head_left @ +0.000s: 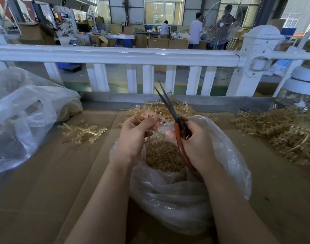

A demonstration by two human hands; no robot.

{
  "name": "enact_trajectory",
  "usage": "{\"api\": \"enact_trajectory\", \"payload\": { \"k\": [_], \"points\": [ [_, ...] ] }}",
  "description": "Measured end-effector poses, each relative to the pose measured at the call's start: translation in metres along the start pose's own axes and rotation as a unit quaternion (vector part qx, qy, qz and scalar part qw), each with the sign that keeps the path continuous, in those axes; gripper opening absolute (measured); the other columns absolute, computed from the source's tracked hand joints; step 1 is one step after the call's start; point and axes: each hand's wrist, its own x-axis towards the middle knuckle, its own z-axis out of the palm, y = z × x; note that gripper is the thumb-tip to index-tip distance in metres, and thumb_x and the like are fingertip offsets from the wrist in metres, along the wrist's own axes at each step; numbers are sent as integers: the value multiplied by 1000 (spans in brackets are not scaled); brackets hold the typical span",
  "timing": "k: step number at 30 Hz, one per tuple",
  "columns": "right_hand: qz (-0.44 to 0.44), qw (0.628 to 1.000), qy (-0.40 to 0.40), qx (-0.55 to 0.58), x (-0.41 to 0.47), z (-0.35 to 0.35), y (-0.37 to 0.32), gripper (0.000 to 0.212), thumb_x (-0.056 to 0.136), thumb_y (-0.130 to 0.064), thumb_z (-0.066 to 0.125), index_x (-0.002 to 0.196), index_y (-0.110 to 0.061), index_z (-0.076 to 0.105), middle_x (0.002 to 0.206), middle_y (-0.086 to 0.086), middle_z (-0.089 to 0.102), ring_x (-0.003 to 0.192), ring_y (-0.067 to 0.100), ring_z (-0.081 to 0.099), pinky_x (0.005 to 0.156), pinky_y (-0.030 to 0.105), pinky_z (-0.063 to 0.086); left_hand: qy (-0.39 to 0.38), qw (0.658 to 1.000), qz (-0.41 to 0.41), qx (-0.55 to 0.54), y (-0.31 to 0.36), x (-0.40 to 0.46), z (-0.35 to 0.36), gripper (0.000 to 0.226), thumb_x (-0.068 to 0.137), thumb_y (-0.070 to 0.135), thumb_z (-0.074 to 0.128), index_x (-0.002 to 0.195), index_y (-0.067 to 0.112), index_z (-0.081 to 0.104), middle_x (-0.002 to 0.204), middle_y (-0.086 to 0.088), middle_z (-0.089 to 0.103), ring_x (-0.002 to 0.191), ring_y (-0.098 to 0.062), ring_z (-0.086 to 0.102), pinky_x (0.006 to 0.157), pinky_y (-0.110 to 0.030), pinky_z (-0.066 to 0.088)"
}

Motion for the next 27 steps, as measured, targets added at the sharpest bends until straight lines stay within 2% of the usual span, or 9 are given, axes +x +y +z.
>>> {"api": "enact_trajectory", "payload": {
  "k": [2,6,10,12,17,21,24,27],
  "points": [
    [-10,999,-9,-42,-1,0,0,56,66,-86,55,93,-37,61,88,-31,66,86,-10,60,66,17,45,-7,1000,18,-6,1,0,-2,18,90,5,65,76,14,72,66,0,64,62,-11,56,66,-23,46],
    [-26,994,-23,-99,-2,1,1,61,69,-86,54,101,-35,62,87,-24,68,83,-4,63,73,22,53,-15,999,37,-1,1,-1,-4,25,85,10,69,64,22,67,63,2,59,61,-11,49,67,-25,42],
    [-49,992,-13,-118,-2,1,1,59,71,-83,55,105,-35,62,89,-23,66,84,0,63,76,26,55,-32,999,41,-7,2,-1,-5,12,86,14,67,76,20,70,79,2,69,79,-17,62,81,-35,49],
    [-66,989,-7,-130,-3,2,1,60,71,-83,55,105,-34,61,90,-24,64,85,0,62,75,23,53,-32,998,43,-14,1,-1,-5,3,85,15,66,84,13,68,87,-4,70,89,-25,62,89,-44,48],
    [-89,985,-1,-147,-4,2,1,54,71,-84,54,98,-37,56,87,-24,61,80,-2,58,67,11,42,-28,998,53,11,-2,1,-7,11,96,4,54,95,5,65,99,-17,68,97,-33,61,96,-50,47],
    [-91,984,2,-153,-4,2,0,61,70,-87,50,99,-33,60,85,-25,60,78,-2,58,68,15,47,-32,998,56,22,-2,3,-7,16,97,-1,51,93,7,65,98,-15,67,95,-32,60,92,-47,47],
    [-86,983,6,-163,-4,2,-1,67,68,-90,46,100,-33,63,79,-29,54,71,-6,53,64,8,41,-35,998,57,21,-2,3,-8,16,96,0,51,92,7,65,95,-12,66,93,-29,59,88,-41,47],
    [-81,984,3,-162,-4,2,-1,71,68,-89,46,100,-30,66,81,-26,61,73,-5,56,65,10,45,-38,998,53,19,-1,3,-8,14,96,0,52,93,7,64,93,-9,67,90,-25,61,86,-37,49]
  ]
}}
